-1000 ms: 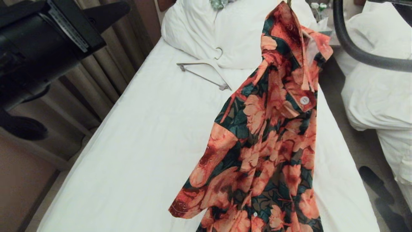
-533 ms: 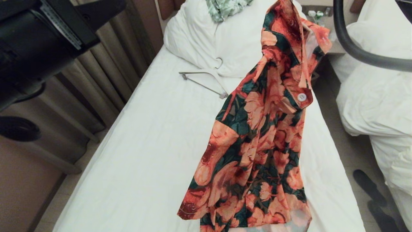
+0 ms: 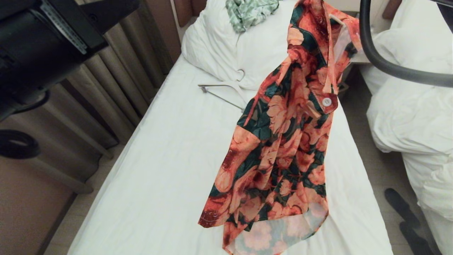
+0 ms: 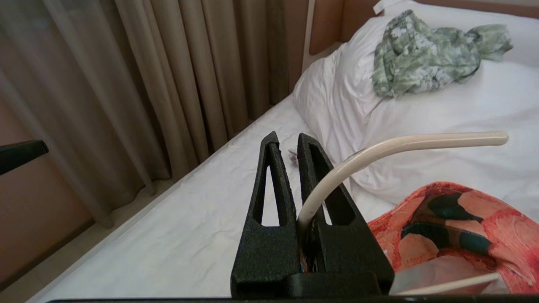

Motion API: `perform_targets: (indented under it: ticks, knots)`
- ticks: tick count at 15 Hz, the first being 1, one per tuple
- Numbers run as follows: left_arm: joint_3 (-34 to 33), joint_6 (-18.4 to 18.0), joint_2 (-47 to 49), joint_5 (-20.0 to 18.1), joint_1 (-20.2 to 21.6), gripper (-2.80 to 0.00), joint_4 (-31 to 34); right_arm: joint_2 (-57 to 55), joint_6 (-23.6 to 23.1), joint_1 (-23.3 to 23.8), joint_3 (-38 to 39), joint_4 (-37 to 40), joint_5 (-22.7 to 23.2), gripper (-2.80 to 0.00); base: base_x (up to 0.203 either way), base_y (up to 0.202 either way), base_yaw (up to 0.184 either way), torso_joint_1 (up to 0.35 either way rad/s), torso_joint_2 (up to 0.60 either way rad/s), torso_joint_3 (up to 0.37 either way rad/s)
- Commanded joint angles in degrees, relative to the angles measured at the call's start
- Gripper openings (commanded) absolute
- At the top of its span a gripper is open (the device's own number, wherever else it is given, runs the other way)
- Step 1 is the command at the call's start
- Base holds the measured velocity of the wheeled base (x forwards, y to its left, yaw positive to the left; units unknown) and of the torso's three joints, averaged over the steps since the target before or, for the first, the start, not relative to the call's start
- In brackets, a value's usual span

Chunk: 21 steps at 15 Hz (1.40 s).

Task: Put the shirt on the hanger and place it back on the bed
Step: Take the clothes hanger out of the clothes

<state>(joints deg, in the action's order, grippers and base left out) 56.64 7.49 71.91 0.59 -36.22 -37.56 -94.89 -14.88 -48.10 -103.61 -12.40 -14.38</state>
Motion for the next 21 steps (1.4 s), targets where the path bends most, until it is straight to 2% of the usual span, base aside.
perform_targets:
  ticks: [1,8,10,12,15,18,20,21]
  knots:
    - [-0.1,0.1,0.2,0.0,-0.2,-2.8,-0.2,0.2,-0.1,0.3,-0.1,-0.1,-0.1,-2.8,0.0,0.0,0.0,0.153,-0.34,-0.197]
    - [-0.6,0.0,1.1,0.1,-1.5,-2.8,-0.1,0.1,-0.1,1.3,0.2,-0.1,-0.2,-2.8,0.0,0.0,0.0,0.114,-0.25,-0.136]
    - [-0.6,0.0,1.3,0.2,-2.1,-2.8,0.2,-0.5,-0.1,3.6,-0.7,0.2,-1.3,-2.8,0.0,0.0,0.0,0.0,0.0,0.0]
    - [-0.3,-0.2,1.6,0.2,-2.1,-2.8,3.1,-1.7,-0.1,6.0,-1.8,0.2,-5.5,-2.8,0.0,0.0,0.0,0.0,0.0,0.0]
    - [1.4,-0.5,1.6,-0.2,-2.9,-2.8,13.2,-1.5,-0.1,8.1,-2.3,0.3,-6.1,-2.8,0.0,0.0,0.0,0.0,0.0,0.0]
    - [1.0,-0.3,5.6,-0.2,-5.8,-2.8,14.4,-1.6,0.1,9.2,-2.4,0.4,-6.1,-2.8,0.0,0.0,0.0,0.0,0.0,0.0]
    - [-2.1,-0.9,9.4,-0.3,-6.8,-2.8,12.4,-1.8,0.2,10.8,-2.5,0.4,-6.1,-2.8,0.0,0.0,0.0,0.0,0.0,0.0]
    - [-5.5,-4.3,10.9,-0.8,-7.5,0.0,9.5,-1.9,0.2,11.9,-2.6,0.3,-6.1,-2.8,0.0,0.0,0.0,0.0,0.0,0.0]
